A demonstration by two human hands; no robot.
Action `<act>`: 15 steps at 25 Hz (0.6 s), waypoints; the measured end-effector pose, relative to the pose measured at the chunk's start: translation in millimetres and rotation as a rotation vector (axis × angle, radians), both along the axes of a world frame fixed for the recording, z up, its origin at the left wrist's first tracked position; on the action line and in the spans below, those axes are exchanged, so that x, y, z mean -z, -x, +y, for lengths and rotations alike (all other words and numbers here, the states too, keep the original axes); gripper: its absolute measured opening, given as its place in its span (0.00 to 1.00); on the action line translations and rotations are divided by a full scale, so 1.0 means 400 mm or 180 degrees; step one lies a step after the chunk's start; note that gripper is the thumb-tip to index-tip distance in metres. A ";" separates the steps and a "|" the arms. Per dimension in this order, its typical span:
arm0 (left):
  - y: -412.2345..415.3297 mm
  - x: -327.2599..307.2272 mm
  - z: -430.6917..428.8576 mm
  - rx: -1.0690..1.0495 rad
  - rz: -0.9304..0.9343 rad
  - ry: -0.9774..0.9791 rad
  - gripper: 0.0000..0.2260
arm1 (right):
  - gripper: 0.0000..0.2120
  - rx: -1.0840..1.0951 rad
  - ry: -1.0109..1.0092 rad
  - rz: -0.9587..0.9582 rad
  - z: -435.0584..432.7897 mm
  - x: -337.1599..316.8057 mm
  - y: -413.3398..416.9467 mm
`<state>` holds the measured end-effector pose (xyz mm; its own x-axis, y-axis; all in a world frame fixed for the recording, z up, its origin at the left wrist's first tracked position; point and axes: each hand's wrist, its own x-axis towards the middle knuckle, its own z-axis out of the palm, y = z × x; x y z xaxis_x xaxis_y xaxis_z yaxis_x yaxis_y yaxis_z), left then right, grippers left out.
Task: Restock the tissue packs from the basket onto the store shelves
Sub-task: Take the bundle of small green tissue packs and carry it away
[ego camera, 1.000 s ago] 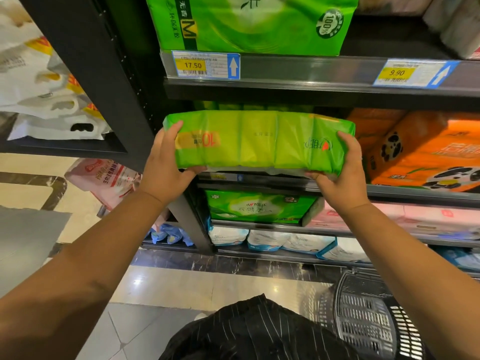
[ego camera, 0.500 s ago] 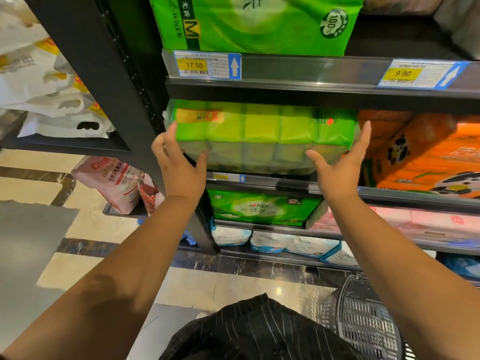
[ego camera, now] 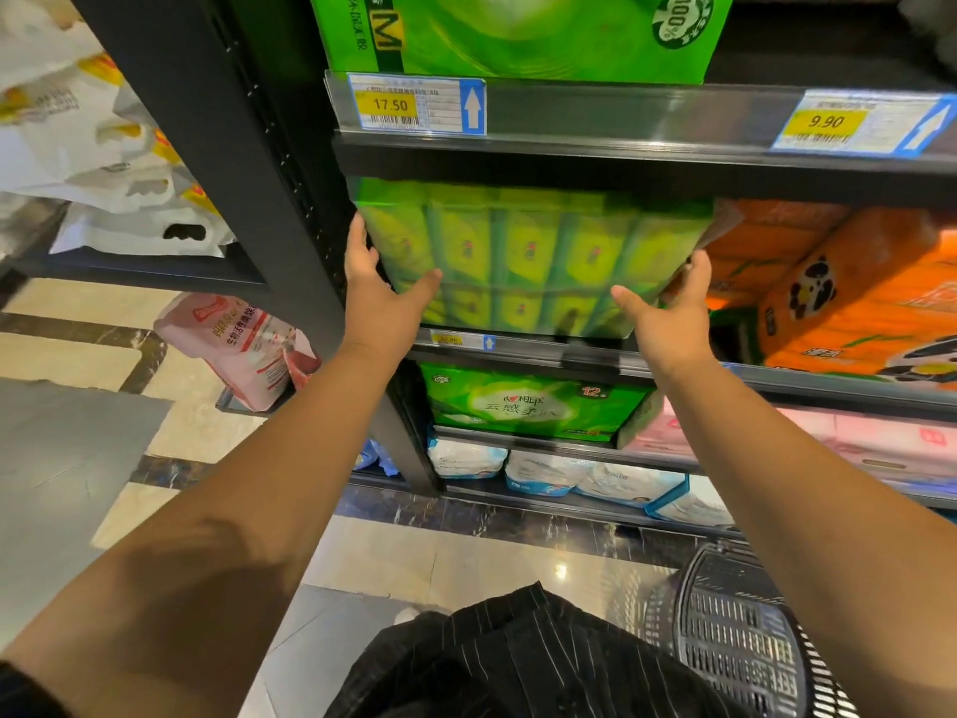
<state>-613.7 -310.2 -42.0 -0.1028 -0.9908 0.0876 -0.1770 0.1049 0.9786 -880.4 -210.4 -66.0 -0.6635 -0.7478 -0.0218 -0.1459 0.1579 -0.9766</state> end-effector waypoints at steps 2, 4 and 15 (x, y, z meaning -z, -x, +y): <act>0.001 0.003 -0.014 0.0087 -0.0009 -0.0063 0.47 | 0.48 -0.0099 -0.0090 0.0013 -0.007 0.003 0.004; 0.002 0.004 -0.020 0.0194 -0.0035 -0.0176 0.48 | 0.51 -0.0260 -0.0157 -0.0036 -0.010 0.015 0.010; 0.053 0.091 -0.059 0.0635 -0.1400 -0.0296 0.46 | 0.52 -0.0027 -0.0509 0.0154 -0.048 0.035 -0.002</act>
<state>-634.8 -333.8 -78.2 -0.2988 -0.9496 -0.0945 -0.5610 0.0947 0.8224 -879.6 -229.5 -79.8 -0.6604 -0.7430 -0.1090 -0.1943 0.3092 -0.9309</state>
